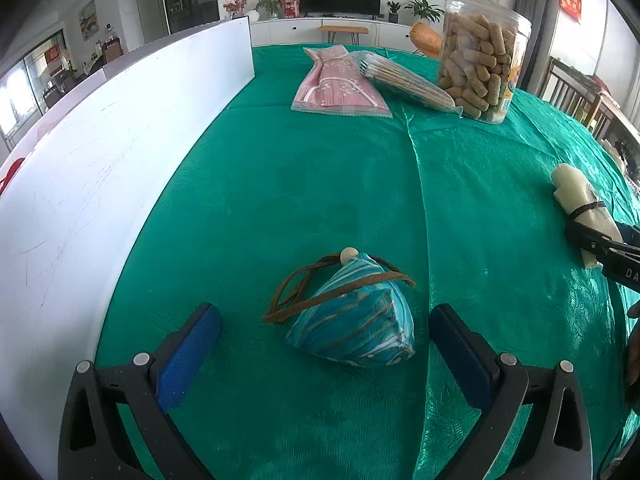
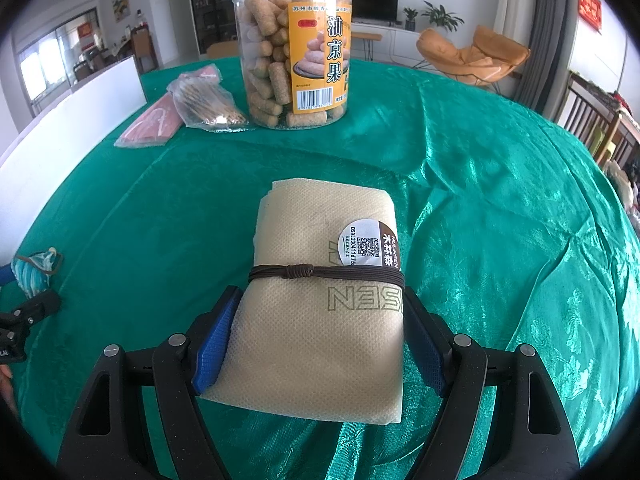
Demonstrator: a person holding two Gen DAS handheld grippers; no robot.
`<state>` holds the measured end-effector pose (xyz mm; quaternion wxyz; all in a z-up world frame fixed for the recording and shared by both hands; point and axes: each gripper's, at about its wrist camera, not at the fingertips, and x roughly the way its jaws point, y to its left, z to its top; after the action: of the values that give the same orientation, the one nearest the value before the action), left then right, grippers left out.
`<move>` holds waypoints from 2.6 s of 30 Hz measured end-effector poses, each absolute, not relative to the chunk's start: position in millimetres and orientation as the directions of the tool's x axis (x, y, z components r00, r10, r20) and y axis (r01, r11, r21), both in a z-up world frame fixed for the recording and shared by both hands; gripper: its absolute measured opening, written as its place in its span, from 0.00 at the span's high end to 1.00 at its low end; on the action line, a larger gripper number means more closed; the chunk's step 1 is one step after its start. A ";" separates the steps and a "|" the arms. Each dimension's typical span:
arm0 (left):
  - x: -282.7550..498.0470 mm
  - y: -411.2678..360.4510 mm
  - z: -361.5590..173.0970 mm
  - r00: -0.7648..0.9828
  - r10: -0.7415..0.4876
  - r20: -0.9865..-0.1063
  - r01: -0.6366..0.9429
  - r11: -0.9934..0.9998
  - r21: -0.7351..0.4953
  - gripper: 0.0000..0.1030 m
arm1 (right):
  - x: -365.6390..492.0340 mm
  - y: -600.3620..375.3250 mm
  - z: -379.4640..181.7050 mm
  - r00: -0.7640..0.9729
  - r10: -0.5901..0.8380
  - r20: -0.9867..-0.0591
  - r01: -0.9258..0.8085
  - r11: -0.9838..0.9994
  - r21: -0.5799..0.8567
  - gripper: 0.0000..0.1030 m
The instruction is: Organize soft objects
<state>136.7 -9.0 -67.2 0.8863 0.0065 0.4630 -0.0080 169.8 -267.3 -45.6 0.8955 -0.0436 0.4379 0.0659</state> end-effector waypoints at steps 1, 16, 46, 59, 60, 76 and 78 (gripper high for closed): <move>136.4 -8.6 -67.0 0.569 -0.011 -0.822 0.024 1.000 0.003 0.00 | 169.8 -267.0 -45.8 0.607 0.078 -0.791 -0.156 0.987 -0.022 0.22; 83.4 40.0 15.1 0.751 -0.209 -0.626 0.034 0.960 -0.280 0.56 | 163.3 -255.6 16.5 0.497 0.273 -0.823 -0.230 0.957 0.178 0.53; 30.1 183.7 77.1 0.775 0.099 -0.624 -0.295 0.930 -0.219 0.11 | 135.9 -102.0 9.1 0.580 0.311 -0.753 -0.513 0.857 -0.042 0.30; 122.2 4.9 -21.9 0.590 -0.100 -0.801 -0.030 0.989 -0.146 0.02 | 125.0 -270.6 -36.0 0.604 0.116 -0.789 -0.238 0.970 -0.039 0.30; 128.7 1.1 -28.9 0.577 -0.084 -0.813 -0.042 0.990 -0.131 0.02 | 124.4 -265.8 -35.0 0.611 0.106 -0.784 -0.239 0.970 -0.055 0.30; 121.7 -6.1 -68.7 0.582 0.031 -0.813 -0.037 0.999 0.011 0.00 | 129.5 -265.8 -41.8 0.604 0.091 -0.791 -0.188 0.982 -0.031 0.21; 121.0 -6.0 -68.8 0.583 0.030 -0.812 -0.035 0.999 0.012 0.00 | 129.5 -265.9 -41.8 0.604 0.091 -0.792 -0.188 0.982 -0.030 0.21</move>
<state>121.0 -6.0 -68.8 0.8897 -0.0028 0.4561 0.0182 129.5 -265.9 -41.8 0.8938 -0.0553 0.4381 0.0780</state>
